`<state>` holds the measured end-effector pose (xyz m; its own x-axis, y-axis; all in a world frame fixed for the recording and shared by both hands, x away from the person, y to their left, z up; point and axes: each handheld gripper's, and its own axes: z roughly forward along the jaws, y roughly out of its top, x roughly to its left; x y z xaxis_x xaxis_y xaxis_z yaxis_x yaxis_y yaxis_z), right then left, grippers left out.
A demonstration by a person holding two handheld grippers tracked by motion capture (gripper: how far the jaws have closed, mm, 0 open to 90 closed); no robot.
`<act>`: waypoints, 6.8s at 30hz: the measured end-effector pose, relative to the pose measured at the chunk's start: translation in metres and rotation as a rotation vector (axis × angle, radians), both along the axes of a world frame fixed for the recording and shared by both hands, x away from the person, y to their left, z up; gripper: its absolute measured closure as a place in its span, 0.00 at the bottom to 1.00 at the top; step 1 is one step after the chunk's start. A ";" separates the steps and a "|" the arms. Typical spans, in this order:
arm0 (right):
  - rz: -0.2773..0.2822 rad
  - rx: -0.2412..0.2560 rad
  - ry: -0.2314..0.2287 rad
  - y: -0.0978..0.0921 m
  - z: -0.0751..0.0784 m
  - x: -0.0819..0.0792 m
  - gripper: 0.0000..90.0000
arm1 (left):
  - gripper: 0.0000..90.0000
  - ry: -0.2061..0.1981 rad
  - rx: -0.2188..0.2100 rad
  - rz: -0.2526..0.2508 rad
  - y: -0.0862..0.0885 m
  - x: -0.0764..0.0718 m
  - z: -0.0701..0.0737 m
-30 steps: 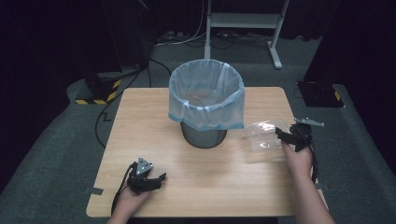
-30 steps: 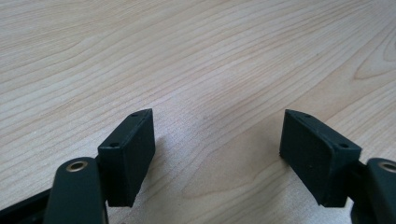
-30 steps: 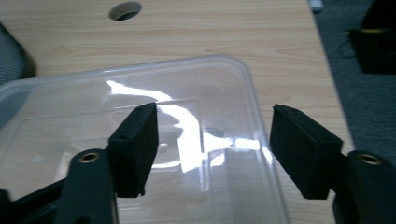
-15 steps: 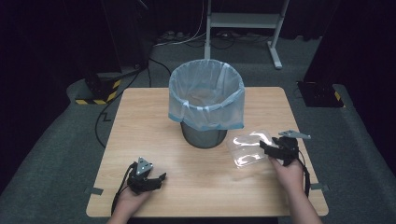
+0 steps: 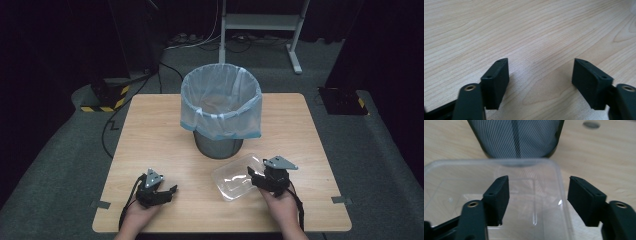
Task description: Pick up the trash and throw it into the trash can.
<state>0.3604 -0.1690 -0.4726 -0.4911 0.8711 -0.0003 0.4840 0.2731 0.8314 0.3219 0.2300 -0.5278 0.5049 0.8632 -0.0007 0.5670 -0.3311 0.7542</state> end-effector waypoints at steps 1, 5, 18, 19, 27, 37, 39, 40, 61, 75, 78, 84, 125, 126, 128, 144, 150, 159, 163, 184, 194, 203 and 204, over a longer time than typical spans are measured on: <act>0.000 0.000 0.000 0.000 0.000 0.000 0.41 | 0.37 0.000 0.000 0.000 0.000 0.000 0.000; -0.043 0.031 -0.072 -0.017 0.005 -0.006 0.59 | 0.42 0.007 0.008 0.004 -0.004 0.000 0.002; -0.122 0.001 0.023 -0.053 -0.033 0.000 0.73 | 0.71 0.009 -0.104 -0.118 -0.104 -0.002 0.018; -0.122 0.001 0.023 -0.053 -0.033 0.000 0.73 | 0.71 0.009 -0.104 -0.118 -0.104 -0.002 0.018; 0.003 -0.031 0.067 -0.019 -0.043 -0.006 0.72 | 0.69 -0.013 -0.121 -0.093 -0.101 0.002 0.015; 0.071 -0.081 0.068 0.020 -0.048 -0.011 0.67 | 0.65 -0.040 -0.096 0.016 -0.060 0.016 0.010; 0.060 -0.088 0.056 0.017 -0.048 -0.011 0.66 | 0.64 -0.045 -0.087 0.026 -0.057 0.015 0.009; 0.056 -0.087 0.052 0.016 -0.048 -0.011 0.65 | 0.64 -0.047 -0.077 0.026 -0.054 0.015 0.009; 0.006 0.087 -0.045 0.019 0.006 -0.007 0.48 | 0.44 -0.115 -0.201 0.060 -0.068 0.020 0.044; 0.047 0.214 0.167 0.032 -0.017 0.013 0.41 | 0.39 -0.024 -0.272 0.031 -0.078 0.036 0.035; 0.064 0.249 0.205 0.031 -0.019 0.016 0.41 | 0.36 0.006 -0.290 0.000 -0.079 0.039 0.033; 0.056 0.239 0.204 0.032 -0.018 0.014 0.44 | 0.41 0.004 -0.294 -0.004 -0.080 0.038 0.033; 0.100 0.078 0.006 0.055 -0.014 -0.012 0.77 | 0.74 -0.159 -0.247 0.024 -0.058 0.003 0.034; 0.092 0.092 -0.002 0.054 -0.012 -0.013 0.78 | 0.75 -0.166 -0.256 0.025 -0.057 0.002 0.036; 0.100 0.104 -0.010 0.049 -0.008 -0.015 0.79 | 0.77 -0.199 -0.270 0.018 -0.057 -0.001 0.043; 0.097 0.187 -0.228 0.029 0.070 -0.052 0.79 | 0.80 -0.442 -0.339 -0.011 -0.073 -0.037 0.120; 0.105 0.202 -0.330 0.025 0.111 -0.063 0.79 | 0.81 -0.545 -0.365 -0.033 -0.074 -0.046 0.158; 0.113 0.211 -0.474 0.023 0.159 -0.070 0.79 | 0.81 -0.678 -0.382 -0.059 -0.074 -0.047 0.200; 0.111 0.215 -0.493 0.023 0.170 -0.065 0.79 | 0.81 -0.701 -0.389 -0.061 -0.074 -0.039 0.209; 0.046 0.217 -0.487 0.028 0.218 0.025 0.77 | 0.83 -0.718 -0.407 -0.074 -0.075 0.058 0.251; 0.034 0.214 -0.452 0.032 0.219 0.071 0.77 | 0.83 -0.711 -0.412 -0.063 -0.071 0.102 0.251; 0.018 0.181 -0.435 0.041 0.220 0.108 0.77 | 0.83 -0.668 -0.427 -0.051 -0.066 0.142 0.247; 0.013 0.177 -0.429 0.042 0.220 0.110 0.77 | 0.83 -0.661 -0.425 -0.049 -0.066 0.145 0.247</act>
